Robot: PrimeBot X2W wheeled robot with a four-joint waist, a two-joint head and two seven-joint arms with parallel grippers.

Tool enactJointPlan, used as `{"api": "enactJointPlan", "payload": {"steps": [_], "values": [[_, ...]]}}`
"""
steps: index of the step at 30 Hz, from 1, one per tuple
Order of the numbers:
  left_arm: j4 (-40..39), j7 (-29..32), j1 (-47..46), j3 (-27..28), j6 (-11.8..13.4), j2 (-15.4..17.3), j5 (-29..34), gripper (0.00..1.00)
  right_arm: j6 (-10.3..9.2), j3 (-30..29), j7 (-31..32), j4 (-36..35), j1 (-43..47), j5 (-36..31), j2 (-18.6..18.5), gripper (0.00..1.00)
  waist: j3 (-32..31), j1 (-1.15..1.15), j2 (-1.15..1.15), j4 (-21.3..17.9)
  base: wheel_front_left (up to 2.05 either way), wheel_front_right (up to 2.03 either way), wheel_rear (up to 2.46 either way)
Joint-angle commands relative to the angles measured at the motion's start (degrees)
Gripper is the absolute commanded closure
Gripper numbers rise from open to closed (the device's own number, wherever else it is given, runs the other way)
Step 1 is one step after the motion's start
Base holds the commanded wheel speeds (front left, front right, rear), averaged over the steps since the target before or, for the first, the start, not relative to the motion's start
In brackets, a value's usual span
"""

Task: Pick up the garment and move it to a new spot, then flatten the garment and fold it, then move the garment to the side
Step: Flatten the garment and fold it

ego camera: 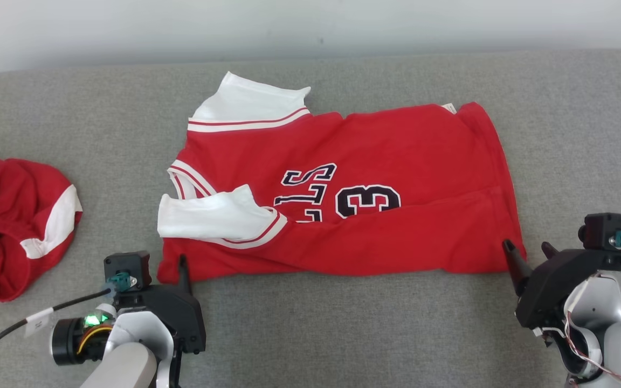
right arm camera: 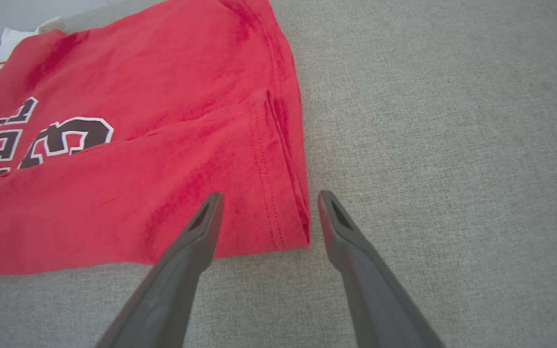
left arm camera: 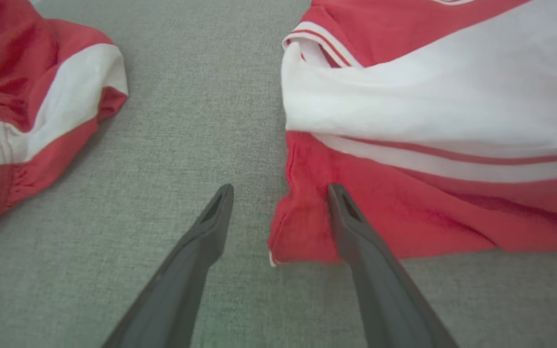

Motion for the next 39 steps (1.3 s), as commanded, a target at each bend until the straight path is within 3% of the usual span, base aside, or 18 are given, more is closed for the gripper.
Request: {"api": "enactJointPlan", "payload": {"steps": [1, 3, 4, 5, 6, 7, 8, 21, 24, 25, 26, 27, 33, 39], "values": [[0.7, 0.8, -0.3, 0.1, -0.3, -0.3, -1.1, 0.00, -0.14, 0.2, 0.3, 0.5, -0.8, -0.5, 0.4, 0.00, 0.6, 0.00, 0.00, -0.2, 0.00, 0.00, 0.00], [1.4, 1.9, -0.2, 0.2, -0.7, -0.4, -1.6, 0.00, -0.14, 0.0, 0.6, 1.4, -1.7, -1.1, 0.5, 0.00, 1.2, 0.00, 0.00, -0.3, 0.00, 0.00, 0.00], [1.8, 2.4, 0.0, 0.1, -0.9, -0.6, -2.1, 0.10, -0.14, 0.0, 0.9, 1.9, -2.1, -1.3, 0.5, 0.00, 1.5, 0.00, 0.00, -0.3, 0.00, 0.00, 0.00], [2.0, 2.5, 0.1, 0.1, -1.2, -0.8, -2.5, 0.47, -0.14, 0.0, 0.9, 2.2, -2.5, -1.3, 0.6, 0.00, 1.8, 0.00, 0.00, -0.3, 0.00, 0.00, 0.00], [2.1, 2.4, 0.1, 0.1, -1.4, -0.9, -2.7, 0.56, -0.14, -0.1, 1.0, 2.5, -3.0, -1.3, 0.6, 0.00, 2.2, 0.00, 0.00, -0.2, 0.00, 0.00, 0.00], [2.3, 2.2, 0.2, 0.2, -1.6, -1.0, -3.1, 0.83, -0.14, -0.1, 1.2, 2.9, -3.3, -1.7, 0.6, 0.00, 2.4, 0.00, 0.00, -0.1, 0.00, 0.00, 0.00], [2.4, 1.9, 0.2, 0.2, -1.7, -1.1, -3.1, 1.00, -0.14, -0.1, 1.5, 3.3, -3.6, -1.9, 0.6, 0.00, 2.7, 0.00, 0.00, 0.0, 0.00, 0.00, 0.00], [3.0, 0.4, -0.5, -0.4, -3.6, -1.8, -3.7, 1.00, -0.14, -2.9, 4.9, 9.7, -7.3, -7.8, 0.7, 0.00, 4.3, 0.00, 0.00, 0.9, 0.00, 0.00, 0.00], [2.7, 0.6, -0.8, -0.9, -4.0, -1.6, -3.4, 1.00, -0.14, -2.6, 5.4, 11.2, -7.8, -6.6, 0.8, 0.00, 4.2, 0.00, 0.00, 1.1, 0.00, 0.00, 0.00], [2.6, 0.7, -0.8, -1.3, -4.3, -1.4, -3.0, 1.00, -0.14, -2.5, 5.4, 11.6, -7.8, -6.4, 0.9, 0.42, 4.1, 0.00, 0.00, 1.1, 0.00, 0.00, 0.00], [2.4, 0.9, -0.7, -1.5, -4.4, -1.3, -3.0, 1.00, -0.14, -2.3, 5.4, 11.8, -7.6, -6.4, 0.9, 0.75, 3.9, 0.00, 0.00, 1.0, 0.00, 0.00, 0.00], [1.9, 0.8, -0.3, -1.6, -4.6, -1.1, -3.1, 1.00, -0.14, -1.9, 5.2, 11.7, -7.3, -5.9, 0.9, 1.00, 3.7, 0.00, 0.00, 1.0, 0.00, 0.00, 0.00], [-2.4, 1.3, 3.5, -1.8, -4.7, 0.5, -4.2, 1.00, -0.14, -4.5, 3.9, 7.5, -3.9, -3.9, 0.7, 1.00, 1.1, 0.00, 0.00, 0.8, 0.00, 0.00, 0.00], [-9.8, 2.5, 9.7, -1.3, -2.6, 3.8, -4.9, 1.00, -0.14, -7.1, 5.2, 0.2, 2.3, -1.8, 0.7, 1.00, -1.5, 0.00, 0.00, 0.0, 0.00, 0.00, 0.00]]}}
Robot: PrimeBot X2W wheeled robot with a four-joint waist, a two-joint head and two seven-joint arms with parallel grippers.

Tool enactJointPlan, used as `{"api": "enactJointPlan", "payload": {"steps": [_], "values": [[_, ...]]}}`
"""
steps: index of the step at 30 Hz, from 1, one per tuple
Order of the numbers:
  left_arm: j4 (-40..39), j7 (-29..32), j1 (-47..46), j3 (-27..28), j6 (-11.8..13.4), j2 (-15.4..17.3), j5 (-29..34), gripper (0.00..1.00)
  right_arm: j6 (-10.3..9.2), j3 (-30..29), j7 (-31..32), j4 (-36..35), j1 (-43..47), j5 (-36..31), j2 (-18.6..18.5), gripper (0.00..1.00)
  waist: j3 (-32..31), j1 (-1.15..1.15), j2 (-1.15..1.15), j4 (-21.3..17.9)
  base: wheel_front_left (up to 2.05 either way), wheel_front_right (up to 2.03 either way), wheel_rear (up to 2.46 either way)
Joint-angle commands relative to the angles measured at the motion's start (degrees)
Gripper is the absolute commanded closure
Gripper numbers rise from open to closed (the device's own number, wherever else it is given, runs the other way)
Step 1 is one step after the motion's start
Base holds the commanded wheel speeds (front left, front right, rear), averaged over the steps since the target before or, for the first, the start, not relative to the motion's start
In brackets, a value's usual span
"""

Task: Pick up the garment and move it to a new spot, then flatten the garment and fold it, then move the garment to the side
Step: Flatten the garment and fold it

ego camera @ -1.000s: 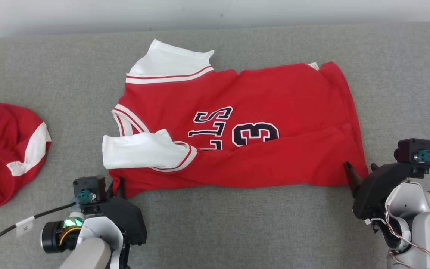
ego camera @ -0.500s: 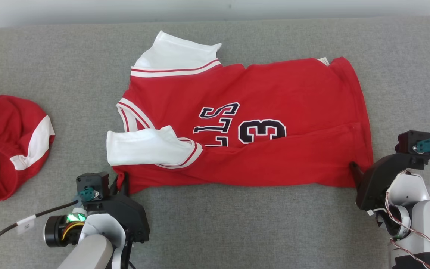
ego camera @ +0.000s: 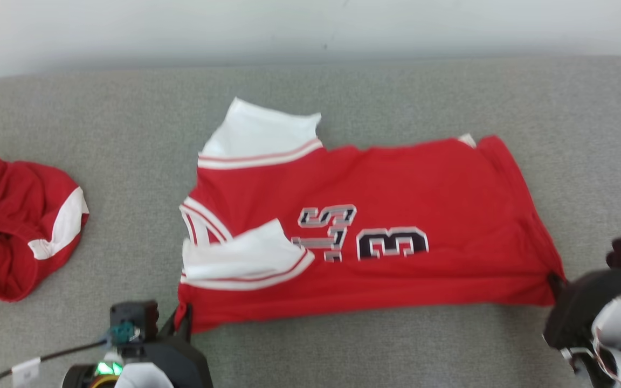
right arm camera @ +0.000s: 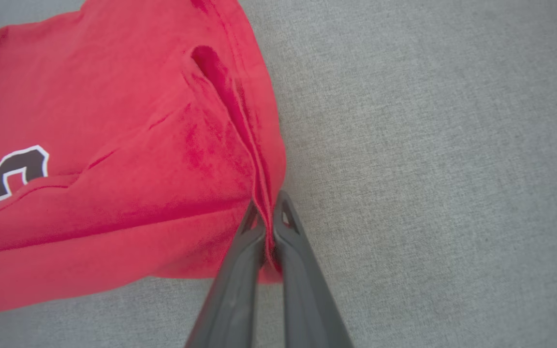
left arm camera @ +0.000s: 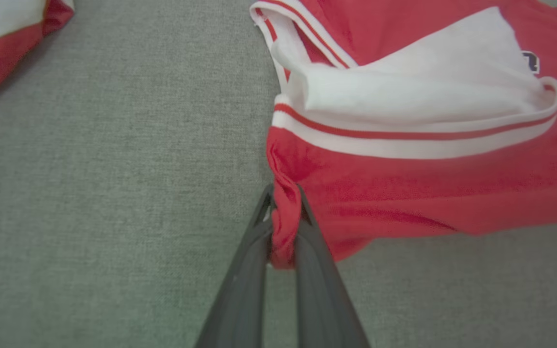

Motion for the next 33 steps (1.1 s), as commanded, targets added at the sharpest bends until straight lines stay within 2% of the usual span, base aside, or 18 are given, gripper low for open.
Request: {"api": "enactJointPlan", "payload": {"steps": [1, 9, 14, 15, 16, 17, 23, 30, 33], "values": [[-2.0, 0.6, 2.3, 0.1, 1.1, 1.5, 0.0, 1.00, -0.16, -0.9, 0.6, -1.7, 2.4, 0.8, -0.1, 1.00, -1.5, 0.00, -0.01, -0.6, 0.00, 0.00, 0.00], [-11.0, 2.8, 10.5, -0.1, 5.4, 3.8, -1.1, 1.00, -0.16, -2.6, 0.9, -4.2, 10.6, 6.6, -0.1, 1.00, -2.5, 0.00, -0.01, -0.6, 0.00, 0.00, 0.00], [-12.4, 2.5, 13.2, -0.6, 6.0, 3.5, -1.7, 1.00, -0.16, -2.2, -0.4, -2.6, 13.8, 9.4, 0.0, 1.00, -2.4, 0.00, -0.01, -0.4, 0.00, 0.00, 0.00], [-12.2, 2.3, 13.3, -0.7, 5.9, 3.6, -1.6, 1.00, -0.16, -2.0, -0.7, -2.3, 14.1, 10.1, 0.0, 0.90, -2.4, 0.00, -0.01, -0.3, 0.00, 0.00, 0.00], [-11.9, 2.0, 13.2, -0.8, 5.8, 3.7, -1.3, 0.51, -0.15, -1.8, -0.5, -1.7, 14.3, 10.8, 0.0, 0.07, -2.4, 0.00, -0.01, -0.3, 0.00, 0.00, 0.00], [-11.6, 1.7, 13.0, -0.8, 6.1, 3.7, -0.9, 0.00, -0.16, -1.5, -0.4, -1.3, 14.6, 11.4, 0.0, 0.00, -2.4, 0.00, -0.01, -0.3, 0.00, 0.00, 0.00], [-11.1, 1.4, 12.1, -0.5, 6.3, 3.9, -0.7, 0.00, -0.15, -1.0, -1.3, -2.1, 14.4, 12.3, 0.0, 0.00, -2.7, 0.00, -0.01, -0.3, 0.00, 0.00, 0.00], [-13.6, -0.7, 10.5, 2.8, 7.3, 6.0, -0.2, 0.00, -0.15, -2.4, -0.7, -8.4, 12.3, 9.5, 0.0, 0.00, -3.6, 0.00, -0.01, -0.1, 0.00, 0.00, 0.00], [-14.2, -0.4, 8.3, 3.7, 6.4, 7.2, 0.0, 0.00, -0.15, -1.8, 0.8, -11.7, 10.1, 7.6, 0.0, 0.00, -3.6, 0.00, -0.01, -0.1, 0.00, 0.00, 0.00]]}}
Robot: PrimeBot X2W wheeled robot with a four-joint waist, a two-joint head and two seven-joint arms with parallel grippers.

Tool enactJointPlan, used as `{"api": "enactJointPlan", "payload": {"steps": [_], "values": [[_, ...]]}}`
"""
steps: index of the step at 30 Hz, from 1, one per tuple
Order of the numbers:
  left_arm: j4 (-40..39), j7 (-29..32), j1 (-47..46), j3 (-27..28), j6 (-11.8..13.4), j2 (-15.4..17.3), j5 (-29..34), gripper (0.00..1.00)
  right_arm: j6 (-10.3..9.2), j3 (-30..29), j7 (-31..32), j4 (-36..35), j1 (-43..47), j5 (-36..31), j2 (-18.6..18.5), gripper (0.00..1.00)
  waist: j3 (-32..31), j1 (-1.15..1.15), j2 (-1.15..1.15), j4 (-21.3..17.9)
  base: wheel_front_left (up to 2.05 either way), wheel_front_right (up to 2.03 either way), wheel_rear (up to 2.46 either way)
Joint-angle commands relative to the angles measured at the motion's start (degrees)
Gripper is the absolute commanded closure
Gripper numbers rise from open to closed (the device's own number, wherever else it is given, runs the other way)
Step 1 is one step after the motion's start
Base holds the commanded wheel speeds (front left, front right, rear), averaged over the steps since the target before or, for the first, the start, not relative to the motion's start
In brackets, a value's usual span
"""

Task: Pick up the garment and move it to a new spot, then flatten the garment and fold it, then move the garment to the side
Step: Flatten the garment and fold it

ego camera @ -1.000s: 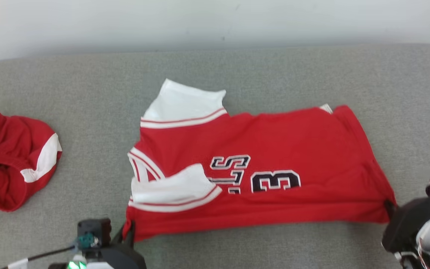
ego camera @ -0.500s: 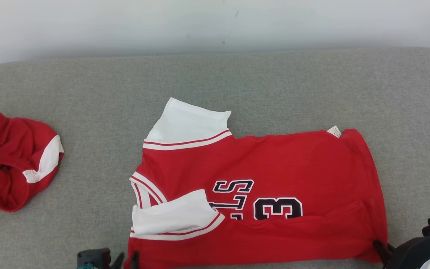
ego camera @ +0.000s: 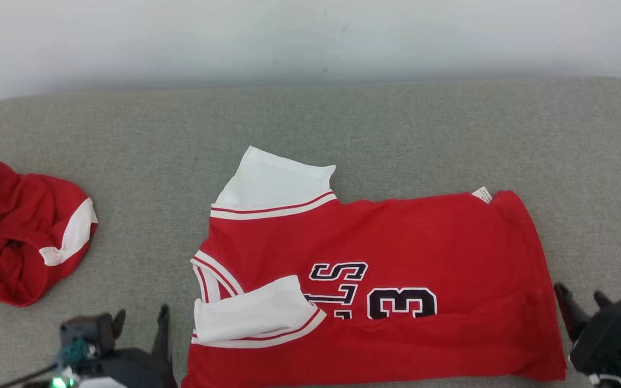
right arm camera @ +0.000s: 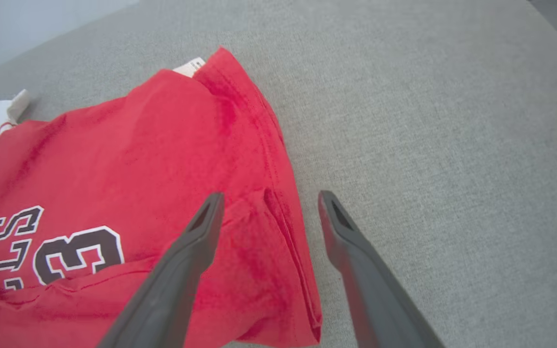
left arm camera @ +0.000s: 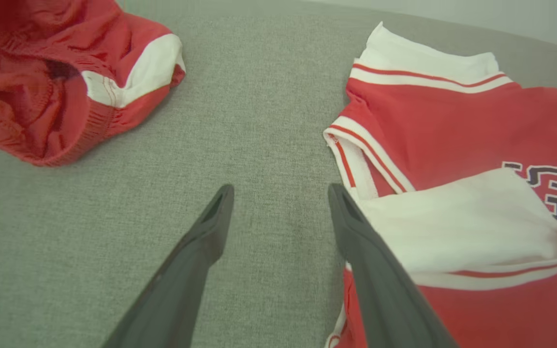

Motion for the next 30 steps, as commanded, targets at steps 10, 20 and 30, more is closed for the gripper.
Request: {"api": "enactJointPlan", "payload": {"steps": [10, 20, 30], "values": [[7.7, 2.5, -17.4, 0.0, -6.8, -2.2, -0.1, 0.00, -0.14, 5.8, 6.2, 1.4, -14.1, -5.8, -1.5, 0.00, 3.1, 0.00, 0.00, -0.6, 0.00, 0.00, 0.00], [24.4, 5.7, -35.5, -0.8, -14.5, -7.4, -1.9, 0.00, -0.14, 11.6, 4.1, 9.7, -26.6, -5.6, -2.1, 0.00, 9.1, 0.00, 0.00, -3.5, 0.00, 0.00, 0.00], [37.6, 8.2, -45.9, -2.2, -19.5, -8.0, -1.2, 0.00, -0.14, 17.9, -1.0, 17.2, -34.1, -5.1, -2.1, 0.00, 12.8, 0.00, 0.00, -8.7, 0.00, 0.00, 0.00]]}}
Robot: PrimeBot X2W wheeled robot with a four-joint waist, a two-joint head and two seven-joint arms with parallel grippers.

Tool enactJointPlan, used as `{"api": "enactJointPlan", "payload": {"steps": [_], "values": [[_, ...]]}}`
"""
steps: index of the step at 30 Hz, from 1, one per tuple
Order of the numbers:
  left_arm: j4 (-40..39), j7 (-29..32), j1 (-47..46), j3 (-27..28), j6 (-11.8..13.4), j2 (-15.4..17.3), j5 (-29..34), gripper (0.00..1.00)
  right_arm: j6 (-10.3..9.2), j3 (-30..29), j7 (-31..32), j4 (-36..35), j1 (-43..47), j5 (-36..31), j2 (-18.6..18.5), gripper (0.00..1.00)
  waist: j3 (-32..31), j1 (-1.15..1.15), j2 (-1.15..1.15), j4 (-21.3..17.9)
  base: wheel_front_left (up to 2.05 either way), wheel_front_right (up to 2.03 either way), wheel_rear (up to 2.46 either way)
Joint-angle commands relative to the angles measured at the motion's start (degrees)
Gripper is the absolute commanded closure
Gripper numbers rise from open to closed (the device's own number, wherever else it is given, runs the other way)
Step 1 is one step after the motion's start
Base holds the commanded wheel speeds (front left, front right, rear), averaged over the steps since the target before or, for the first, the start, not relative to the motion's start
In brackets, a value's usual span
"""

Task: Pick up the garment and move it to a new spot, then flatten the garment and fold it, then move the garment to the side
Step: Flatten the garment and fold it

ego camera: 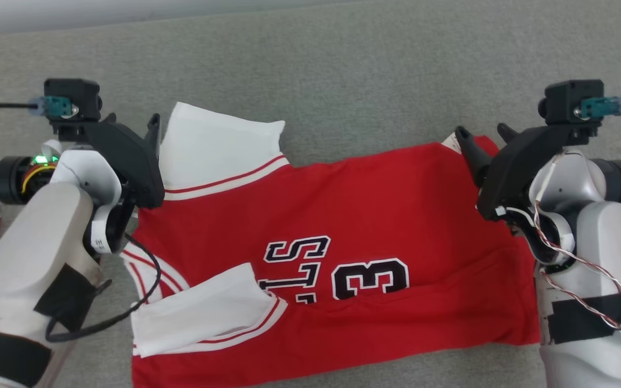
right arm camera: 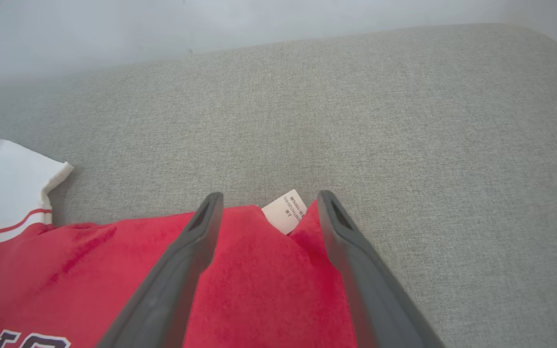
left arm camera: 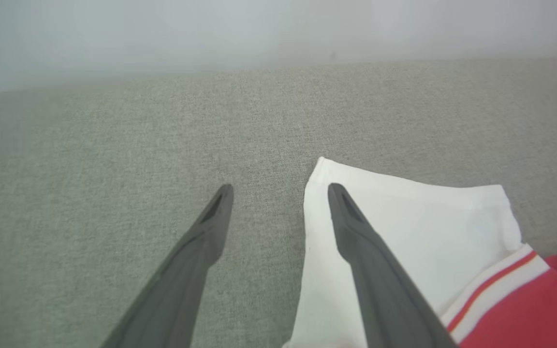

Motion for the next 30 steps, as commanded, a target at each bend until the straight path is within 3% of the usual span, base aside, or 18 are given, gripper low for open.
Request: {"api": "enactJointPlan", "payload": {"steps": [1, 22, 23, 24, 25, 26, 30], "values": [[1.3, 0.0, -1.5, 0.1, -0.6, -0.2, 0.0, 0.00, -0.14, 0.8, -0.8, 0.8, -1.2, 0.7, 0.1, 0.00, 2.1, -0.01, -0.01, -2.4, 0.00, 0.00, 0.00], [13.2, 2.8, -8.8, -1.7, -2.7, -0.1, 0.9, 0.03, -0.14, 6.3, -5.8, 6.6, -5.4, 2.0, 0.5, 0.00, 6.0, -0.01, -0.01, -6.2, 0.00, 0.00, 0.00], [13.5, 3.4, -9.0, -1.9, -3.0, -0.1, 0.9, 0.36, -0.14, 6.4, -5.9, 6.7, -5.5, 2.0, 0.5, 0.00, 6.2, -0.01, -0.01, -6.3, 0.00, 0.00, 0.00], [13.6, 3.9, -9.2, -2.0, -3.2, -0.3, 0.7, 0.55, -0.14, 6.5, -5.9, 6.6, -5.5, 2.1, 0.5, 0.00, 6.4, -0.01, -0.01, -6.3, 0.00, 0.00, 0.00], [13.8, 4.2, -9.3, -2.1, -3.6, -0.4, 0.4, 0.88, -0.14, 6.5, -5.8, 6.6, -5.6, 2.1, 0.4, 0.00, 6.5, -0.01, -0.01, -6.2, 0.00, 0.00, 0.00], [13.9, 4.8, -9.4, -2.2, -3.7, -0.6, 0.2, 1.00, -0.14, 6.6, -5.6, 6.5, -5.7, 2.1, 0.2, 0.00, 6.7, -0.01, -0.01, -6.2, 0.00, 0.00, 0.00], [13.7, 5.7, -10.1, -2.3, -4.1, -0.6, -0.3, 1.00, -0.14, 6.6, -4.9, 6.4, -6.9, 1.6, -0.5, 0.00, 7.5, -0.01, -0.01, -6.0, 0.00, 0.00, 0.00]]}}
